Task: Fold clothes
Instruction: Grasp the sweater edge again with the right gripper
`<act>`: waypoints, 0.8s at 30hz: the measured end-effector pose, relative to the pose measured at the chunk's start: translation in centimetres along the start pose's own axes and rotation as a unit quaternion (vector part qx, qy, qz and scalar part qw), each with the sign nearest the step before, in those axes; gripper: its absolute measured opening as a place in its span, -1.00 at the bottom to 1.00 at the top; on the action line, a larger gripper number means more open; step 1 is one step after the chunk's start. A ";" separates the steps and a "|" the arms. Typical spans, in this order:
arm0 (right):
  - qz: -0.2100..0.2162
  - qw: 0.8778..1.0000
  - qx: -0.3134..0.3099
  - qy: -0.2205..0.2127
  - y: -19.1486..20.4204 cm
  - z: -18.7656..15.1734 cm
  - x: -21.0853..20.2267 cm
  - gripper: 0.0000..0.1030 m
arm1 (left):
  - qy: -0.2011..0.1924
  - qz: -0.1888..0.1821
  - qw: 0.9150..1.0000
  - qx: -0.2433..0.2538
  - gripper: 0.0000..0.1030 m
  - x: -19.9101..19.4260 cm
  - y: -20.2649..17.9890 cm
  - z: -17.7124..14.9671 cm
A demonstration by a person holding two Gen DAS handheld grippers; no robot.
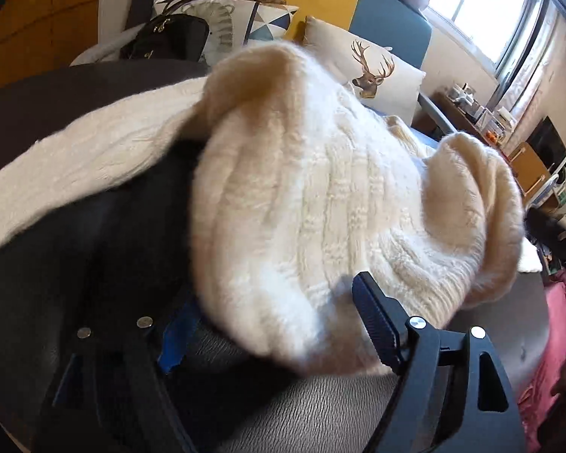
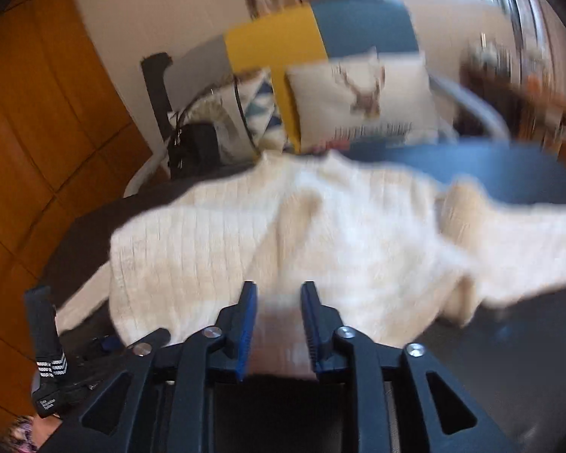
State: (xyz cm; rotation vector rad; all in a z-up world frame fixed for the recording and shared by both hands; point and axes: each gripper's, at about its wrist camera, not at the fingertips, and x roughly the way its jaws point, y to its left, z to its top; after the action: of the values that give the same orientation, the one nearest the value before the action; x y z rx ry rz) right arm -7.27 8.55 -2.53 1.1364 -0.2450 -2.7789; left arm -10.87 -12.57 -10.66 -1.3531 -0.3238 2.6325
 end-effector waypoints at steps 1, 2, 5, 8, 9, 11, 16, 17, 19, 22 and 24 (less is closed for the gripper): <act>-0.025 1.000 -0.013 0.000 0.4 0.4 0.2 0.08 | -0.005 0.001 1.000 -0.008 0.63 0.1 0.0 0.1; -0.038 0.999 -0.015 0.008 0.6 0.6 0.8 0.41 | -0.011 0.003 1.000 -0.016 0.64 0.1 -0.1 0.3; -0.034 0.998 0.017 0.056 -0.2 0.5 3.5 0.62 | -0.020 0.007 0.999 -0.033 0.69 0.3 0.0 0.6; -0.021 0.991 0.089 0.096 -2.0 -0.4 6.4 0.62 | -0.017 0.007 1.000 -0.025 0.72 1.1 -0.3 1.1; -0.024 0.988 0.108 0.104 -2.6 -0.9 7.0 0.61 | -0.015 0.003 1.000 -0.020 0.72 1.1 -0.2 1.2; -0.024 0.984 0.133 0.116 -3.6 -2.0 7.8 0.38 | -0.010 -0.004 1.000 -0.009 0.65 1.0 -0.1 1.2; 0.072 0.976 0.170 0.115 -5.1 -3.7 7.2 -0.50 | 0.007 -0.010 1.000 0.011 -0.66 1.1 0.5 1.7; 0.090 0.974 0.174 0.112 -5.3 -3.9 6.9 -0.66 | 0.021 -0.035 0.999 -0.008 -0.74 1.1 0.9 1.9; 0.119 0.971 0.181 0.101 -6.0 -4.0 5.6 -0.75 | 0.047 -0.091 0.993 -0.050 -0.78 0.8 1.9 2.4; 0.156 0.969 0.174 0.080 -6.6 -3.6 2.8 -0.78 | 0.049 -0.151 0.985 -0.061 -0.83 -1.2 2.8 3.5; 0.184 0.969 0.154 0.064 -6.6 -2.9 0.3 -0.79 | 0.041 -0.196 0.979 -0.048 -0.86 -3.7 3.1 4.8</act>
State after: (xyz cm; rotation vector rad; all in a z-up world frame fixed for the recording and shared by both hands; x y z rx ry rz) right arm -5.78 14.62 -6.06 1.1835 -0.8060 -2.3837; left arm -12.78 -17.00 -5.84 -1.2672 -0.6404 2.2560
